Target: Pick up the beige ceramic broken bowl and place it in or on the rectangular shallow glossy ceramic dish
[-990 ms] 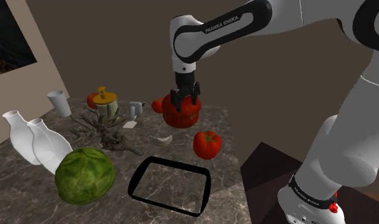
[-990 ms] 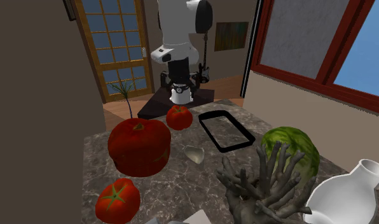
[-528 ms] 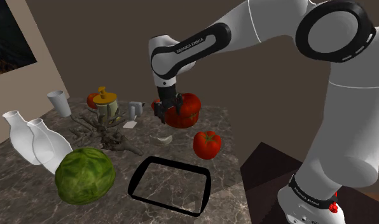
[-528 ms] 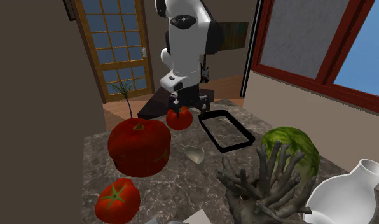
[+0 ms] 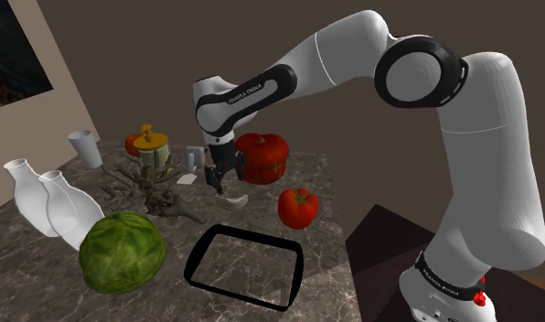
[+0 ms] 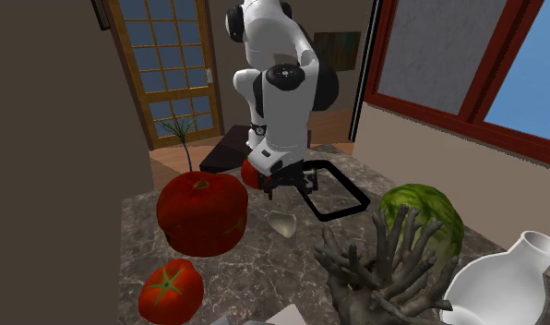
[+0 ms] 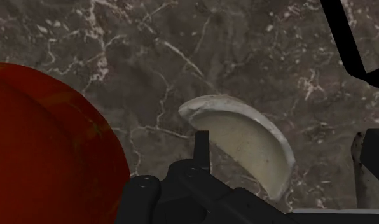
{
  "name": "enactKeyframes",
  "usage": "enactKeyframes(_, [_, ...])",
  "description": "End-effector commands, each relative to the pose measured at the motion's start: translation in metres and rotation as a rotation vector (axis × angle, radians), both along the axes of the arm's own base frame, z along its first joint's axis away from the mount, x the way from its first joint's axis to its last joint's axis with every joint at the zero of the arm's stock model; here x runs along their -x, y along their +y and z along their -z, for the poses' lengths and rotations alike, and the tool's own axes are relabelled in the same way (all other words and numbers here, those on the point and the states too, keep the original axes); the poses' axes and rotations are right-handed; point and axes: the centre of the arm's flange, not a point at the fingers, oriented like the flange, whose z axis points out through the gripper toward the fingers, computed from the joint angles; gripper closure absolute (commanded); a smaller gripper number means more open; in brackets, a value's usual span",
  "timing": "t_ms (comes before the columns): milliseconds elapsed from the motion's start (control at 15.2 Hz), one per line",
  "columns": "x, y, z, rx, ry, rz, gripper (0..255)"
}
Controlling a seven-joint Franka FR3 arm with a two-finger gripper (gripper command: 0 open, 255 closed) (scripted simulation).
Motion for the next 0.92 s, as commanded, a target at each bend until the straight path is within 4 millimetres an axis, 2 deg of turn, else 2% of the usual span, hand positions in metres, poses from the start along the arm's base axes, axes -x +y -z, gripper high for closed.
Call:
enactKeyframes(0, [0.000, 0.001, 0.011, 0.000, 0.000, -0.001, 0])
enactKeyframes(264, [0.004, 0.002, 0.030, 0.000, 0.000, -0.001, 0])
enactKeyframes(792, [0.004, 0.002, 0.030, 0.000, 0.000, -0.001, 0])
enactKeyframes(858, [0.004, 0.002, 0.030, 0.000, 0.000, -0.001, 255])
